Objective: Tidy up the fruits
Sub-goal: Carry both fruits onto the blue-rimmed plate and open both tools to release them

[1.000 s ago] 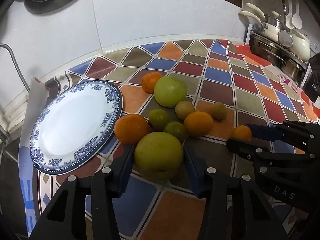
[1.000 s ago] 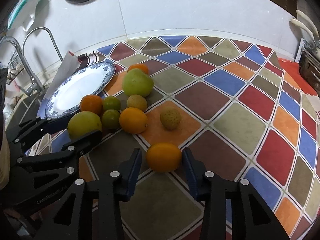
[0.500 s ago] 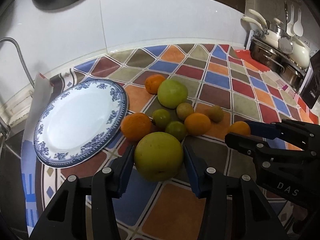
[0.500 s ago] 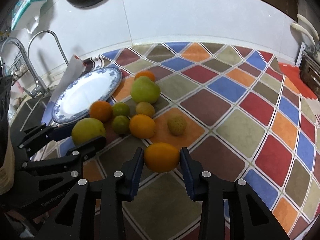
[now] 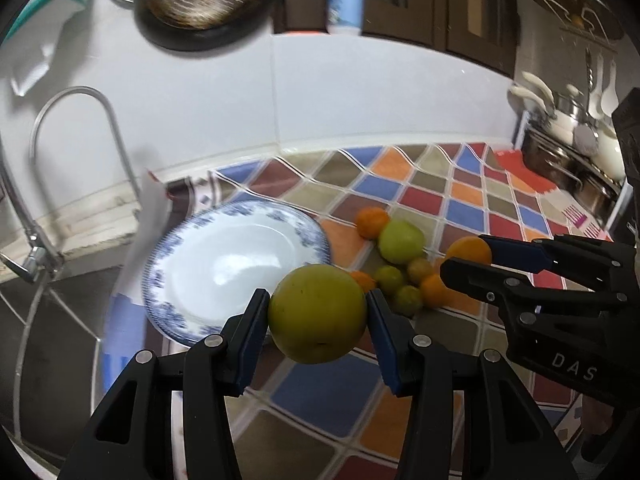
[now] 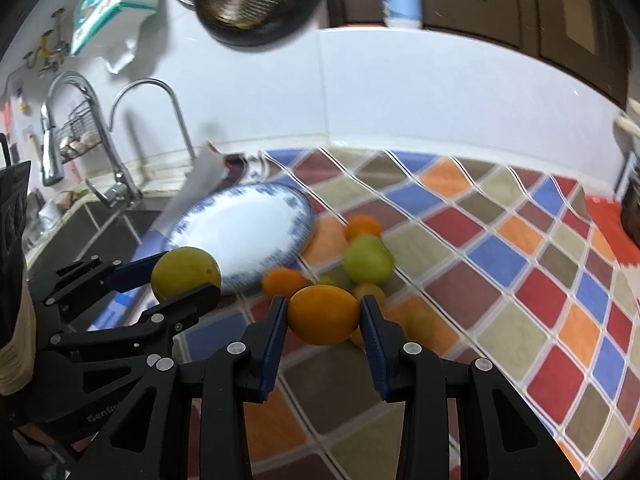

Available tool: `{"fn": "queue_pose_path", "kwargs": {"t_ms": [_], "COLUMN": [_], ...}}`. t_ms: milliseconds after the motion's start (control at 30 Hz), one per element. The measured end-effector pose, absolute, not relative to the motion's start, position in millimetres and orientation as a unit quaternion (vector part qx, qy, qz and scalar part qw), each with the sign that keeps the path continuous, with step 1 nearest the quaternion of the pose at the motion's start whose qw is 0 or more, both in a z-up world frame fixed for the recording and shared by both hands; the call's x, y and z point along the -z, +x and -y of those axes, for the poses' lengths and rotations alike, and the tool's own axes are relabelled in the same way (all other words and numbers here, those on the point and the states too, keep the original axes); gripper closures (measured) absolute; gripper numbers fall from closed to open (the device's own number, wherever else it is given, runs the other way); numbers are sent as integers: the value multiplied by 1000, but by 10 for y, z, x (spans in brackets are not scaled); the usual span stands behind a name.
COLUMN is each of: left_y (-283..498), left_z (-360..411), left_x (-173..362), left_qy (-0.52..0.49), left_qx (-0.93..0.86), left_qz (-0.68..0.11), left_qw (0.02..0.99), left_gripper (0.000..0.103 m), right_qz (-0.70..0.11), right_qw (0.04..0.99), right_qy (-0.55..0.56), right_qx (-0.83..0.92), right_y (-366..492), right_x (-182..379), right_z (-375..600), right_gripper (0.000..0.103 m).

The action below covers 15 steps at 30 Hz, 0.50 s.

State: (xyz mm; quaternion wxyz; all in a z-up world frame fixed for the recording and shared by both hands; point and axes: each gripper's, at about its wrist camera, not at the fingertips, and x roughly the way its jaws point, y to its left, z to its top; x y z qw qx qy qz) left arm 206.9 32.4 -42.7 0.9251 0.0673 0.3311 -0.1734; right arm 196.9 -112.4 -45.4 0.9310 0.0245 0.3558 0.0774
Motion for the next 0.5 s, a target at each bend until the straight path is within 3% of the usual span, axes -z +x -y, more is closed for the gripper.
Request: {"fn": "queue_pose_path", "kwargs": {"t_ms": [500], "left_y": [2496], "left_z": [-893], "left_x": [457], "left_qy": [83], "left_qx": [133], "left_qz": [-315], "left_qw": [936], "left_gripper": [55], "right_qz": [-344], "right_qw": [928], "right_qy": [-20], "right_qx": [-139], "right_y": [2715], "right_x": [332], "right_z": [482], "right_gripper": [65]}}
